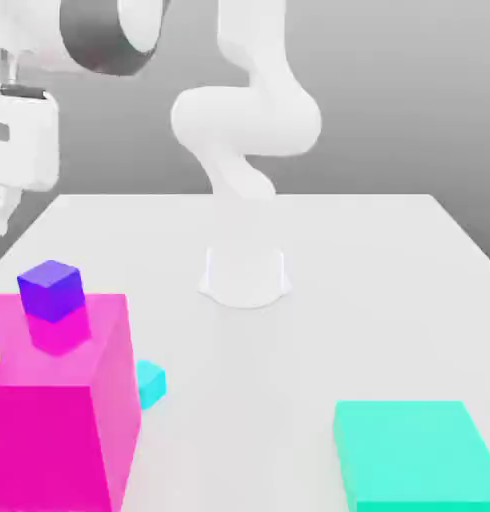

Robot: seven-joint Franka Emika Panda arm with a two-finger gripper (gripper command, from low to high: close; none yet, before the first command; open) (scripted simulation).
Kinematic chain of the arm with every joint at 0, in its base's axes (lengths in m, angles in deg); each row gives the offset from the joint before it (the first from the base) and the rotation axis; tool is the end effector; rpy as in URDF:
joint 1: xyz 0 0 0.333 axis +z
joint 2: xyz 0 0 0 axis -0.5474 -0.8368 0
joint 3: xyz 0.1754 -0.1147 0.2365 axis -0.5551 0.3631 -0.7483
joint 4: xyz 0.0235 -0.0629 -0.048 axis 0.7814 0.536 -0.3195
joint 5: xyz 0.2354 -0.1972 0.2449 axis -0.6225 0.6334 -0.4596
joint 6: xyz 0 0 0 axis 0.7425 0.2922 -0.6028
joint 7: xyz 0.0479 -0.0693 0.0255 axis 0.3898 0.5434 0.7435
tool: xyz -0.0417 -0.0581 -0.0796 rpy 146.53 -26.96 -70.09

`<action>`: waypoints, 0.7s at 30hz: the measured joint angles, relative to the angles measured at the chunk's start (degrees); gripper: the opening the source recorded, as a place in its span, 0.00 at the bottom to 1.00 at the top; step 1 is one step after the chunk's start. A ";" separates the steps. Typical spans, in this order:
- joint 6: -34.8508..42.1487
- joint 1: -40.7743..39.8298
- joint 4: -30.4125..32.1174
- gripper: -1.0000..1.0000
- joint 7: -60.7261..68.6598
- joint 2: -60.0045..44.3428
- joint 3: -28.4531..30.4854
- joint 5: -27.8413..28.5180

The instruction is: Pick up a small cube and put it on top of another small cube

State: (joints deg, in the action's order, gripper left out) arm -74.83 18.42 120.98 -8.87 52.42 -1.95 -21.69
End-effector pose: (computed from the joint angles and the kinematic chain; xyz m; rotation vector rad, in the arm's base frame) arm 0.3551 -0.3152 0.3709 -2.5409 1.7084 -0.4582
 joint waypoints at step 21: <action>-17.24 -19.67 5.63 0.00 31.39 -31.42 -10.44 -28.49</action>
State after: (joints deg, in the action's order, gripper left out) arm -92.07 -1.25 126.60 22.52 21.00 -12.39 -50.18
